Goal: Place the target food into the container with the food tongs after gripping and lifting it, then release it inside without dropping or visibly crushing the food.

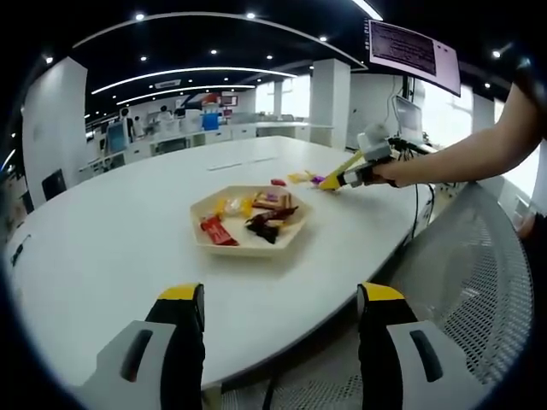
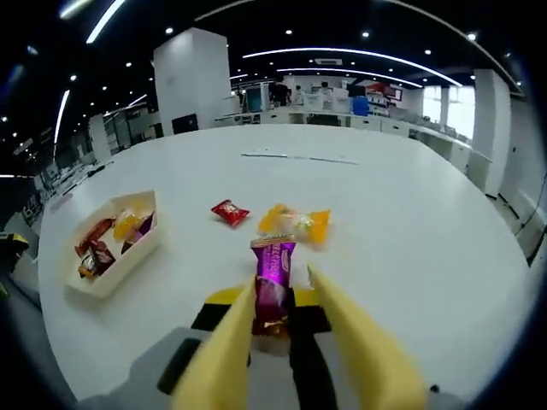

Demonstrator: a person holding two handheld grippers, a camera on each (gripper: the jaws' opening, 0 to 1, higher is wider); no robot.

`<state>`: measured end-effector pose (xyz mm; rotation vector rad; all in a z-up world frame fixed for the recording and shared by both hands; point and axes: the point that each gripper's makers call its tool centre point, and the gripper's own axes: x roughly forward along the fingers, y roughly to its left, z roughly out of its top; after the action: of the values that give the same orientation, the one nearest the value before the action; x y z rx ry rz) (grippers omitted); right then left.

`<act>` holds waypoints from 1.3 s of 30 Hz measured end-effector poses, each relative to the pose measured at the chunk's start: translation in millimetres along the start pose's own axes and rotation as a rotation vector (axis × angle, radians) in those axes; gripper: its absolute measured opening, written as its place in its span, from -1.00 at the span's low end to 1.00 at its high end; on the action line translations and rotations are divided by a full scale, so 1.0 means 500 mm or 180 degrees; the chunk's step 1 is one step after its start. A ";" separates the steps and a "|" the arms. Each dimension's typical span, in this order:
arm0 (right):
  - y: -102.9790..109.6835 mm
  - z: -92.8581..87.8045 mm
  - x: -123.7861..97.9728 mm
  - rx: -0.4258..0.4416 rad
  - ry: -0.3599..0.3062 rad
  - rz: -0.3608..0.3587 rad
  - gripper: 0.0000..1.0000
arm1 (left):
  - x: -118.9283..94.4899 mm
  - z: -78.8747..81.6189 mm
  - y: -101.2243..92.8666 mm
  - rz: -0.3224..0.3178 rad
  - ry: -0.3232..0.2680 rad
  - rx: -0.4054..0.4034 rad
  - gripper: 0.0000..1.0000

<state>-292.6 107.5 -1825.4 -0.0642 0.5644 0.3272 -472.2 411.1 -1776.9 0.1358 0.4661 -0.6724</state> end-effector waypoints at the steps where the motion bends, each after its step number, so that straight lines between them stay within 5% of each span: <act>1: 0.002 0.005 -0.001 -0.0013 -0.0010 0.0007 -0.70 | 0.000 0.000 0.000 0.0000 0.0002 0.0001 0.38; 12: 0.007 0.045 -0.019 -0.0152 -0.0062 0.0051 -0.70 | 0.000 0.000 0.000 0.0010 0.0005 -0.0001 0.38; 39: 0.041 0.081 -0.039 -0.0407 -0.0090 0.0171 -0.70 | -0.002 -0.003 0.001 0.0026 0.0017 -0.0011 0.38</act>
<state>-294.0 127.5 -1780.2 -0.1677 0.5174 0.4159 -473.2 412.3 -1777.9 0.1362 0.4714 -0.6635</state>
